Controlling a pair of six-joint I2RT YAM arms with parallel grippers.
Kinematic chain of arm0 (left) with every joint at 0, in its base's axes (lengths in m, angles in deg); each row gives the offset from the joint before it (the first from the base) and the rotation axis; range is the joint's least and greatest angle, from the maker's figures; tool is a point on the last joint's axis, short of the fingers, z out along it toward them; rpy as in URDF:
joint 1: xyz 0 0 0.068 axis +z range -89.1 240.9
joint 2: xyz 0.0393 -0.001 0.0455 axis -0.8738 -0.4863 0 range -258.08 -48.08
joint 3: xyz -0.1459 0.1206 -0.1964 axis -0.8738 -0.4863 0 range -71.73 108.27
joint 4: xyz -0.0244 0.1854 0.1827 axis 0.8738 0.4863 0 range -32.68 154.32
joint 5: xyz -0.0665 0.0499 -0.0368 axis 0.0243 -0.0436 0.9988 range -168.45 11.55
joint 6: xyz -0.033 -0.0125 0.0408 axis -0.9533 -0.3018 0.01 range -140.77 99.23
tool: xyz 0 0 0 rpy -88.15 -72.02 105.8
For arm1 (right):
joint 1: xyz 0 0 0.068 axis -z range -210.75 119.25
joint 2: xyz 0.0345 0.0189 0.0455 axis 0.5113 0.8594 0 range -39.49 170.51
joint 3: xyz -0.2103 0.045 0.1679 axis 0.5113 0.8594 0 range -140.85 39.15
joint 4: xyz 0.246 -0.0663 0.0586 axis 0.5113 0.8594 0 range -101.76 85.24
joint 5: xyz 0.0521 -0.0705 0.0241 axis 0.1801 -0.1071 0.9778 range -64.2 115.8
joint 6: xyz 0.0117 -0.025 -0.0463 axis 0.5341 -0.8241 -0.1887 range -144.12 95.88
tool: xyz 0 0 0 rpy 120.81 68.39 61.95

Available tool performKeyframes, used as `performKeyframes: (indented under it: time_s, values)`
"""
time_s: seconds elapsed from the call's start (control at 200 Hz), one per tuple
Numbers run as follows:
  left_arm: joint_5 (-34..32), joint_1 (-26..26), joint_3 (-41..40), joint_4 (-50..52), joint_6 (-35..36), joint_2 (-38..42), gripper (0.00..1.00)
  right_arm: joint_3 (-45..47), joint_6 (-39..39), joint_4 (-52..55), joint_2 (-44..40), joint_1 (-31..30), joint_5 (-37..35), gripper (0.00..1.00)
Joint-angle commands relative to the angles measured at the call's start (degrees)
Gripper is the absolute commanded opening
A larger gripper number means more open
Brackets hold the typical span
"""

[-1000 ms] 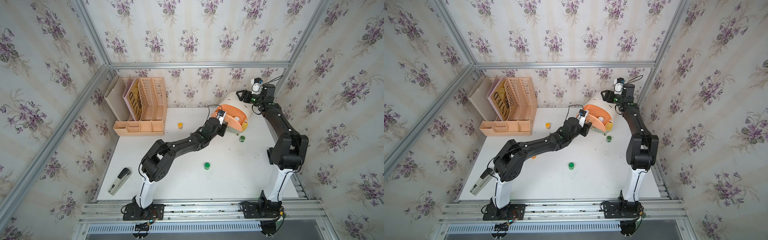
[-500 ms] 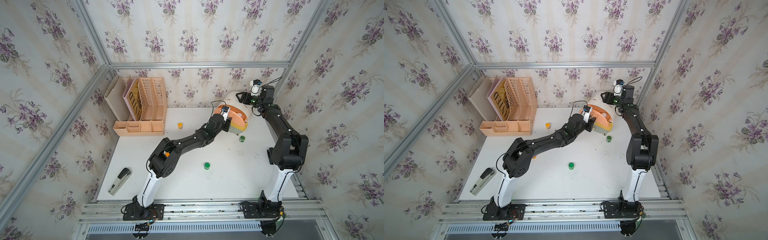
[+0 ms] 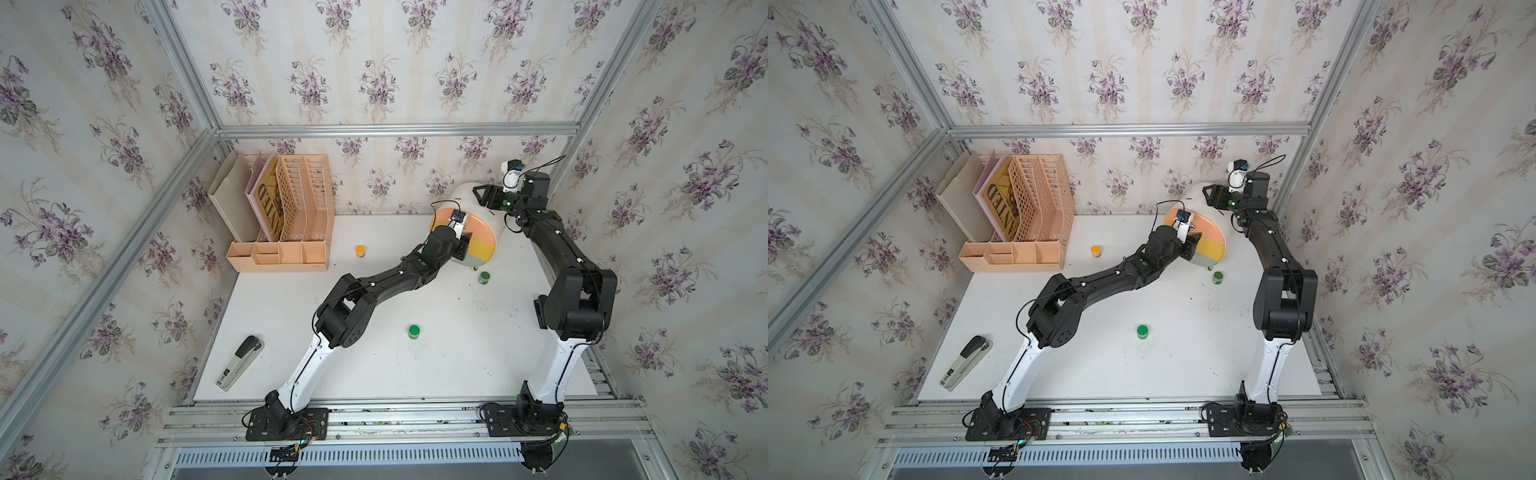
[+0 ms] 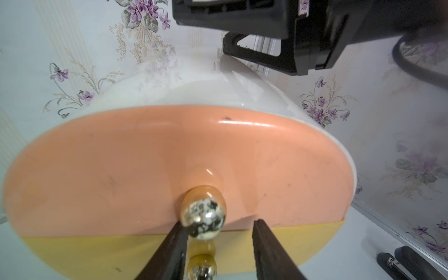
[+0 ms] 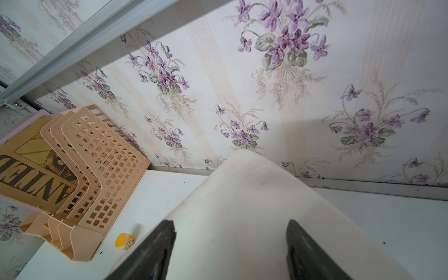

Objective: Put the paint cans in the drawer according to color
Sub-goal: Close the drawer in the storage box, then open the drawer in the storage box.

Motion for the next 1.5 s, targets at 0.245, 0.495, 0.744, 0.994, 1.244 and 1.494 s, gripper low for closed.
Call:
performKeyframes:
  time_s: [0.245,0.495,0.744,0.994,1.244,1.494]
  values:
    - [-0.06,0.07,-8.5,-4.68,-2.57,3.24,0.67,0.76,-0.71,1.54,-0.17,0.5,1.21,0.76]
    - [1.57,1.12,-9.62,-5.56,-5.12,2.51,0.68,1.51,-0.55,0.92,-0.62,0.55,1.81,0.76]
    - [2.13,2.01,-5.54,-4.2,-5.88,-0.53,0.64,1.6,-1.09,0.04,-0.53,0.55,2.42,0.76]
    - [2.3,2.05,-5.02,-4.03,-6.22,-1.33,0.6,1.77,-0.94,-0.47,-0.29,0.55,3.17,0.77]
    - [2.73,2.23,-4.3,-3.71,-6.16,-2.01,0.51,1.83,-0.98,-0.37,-0.35,0.55,3.18,0.77]
    - [3.22,2.38,-3.09,-2.75,-6.3,-2.75,0.43,1.79,-1.12,-0.17,-0.44,0.59,2.89,0.77]
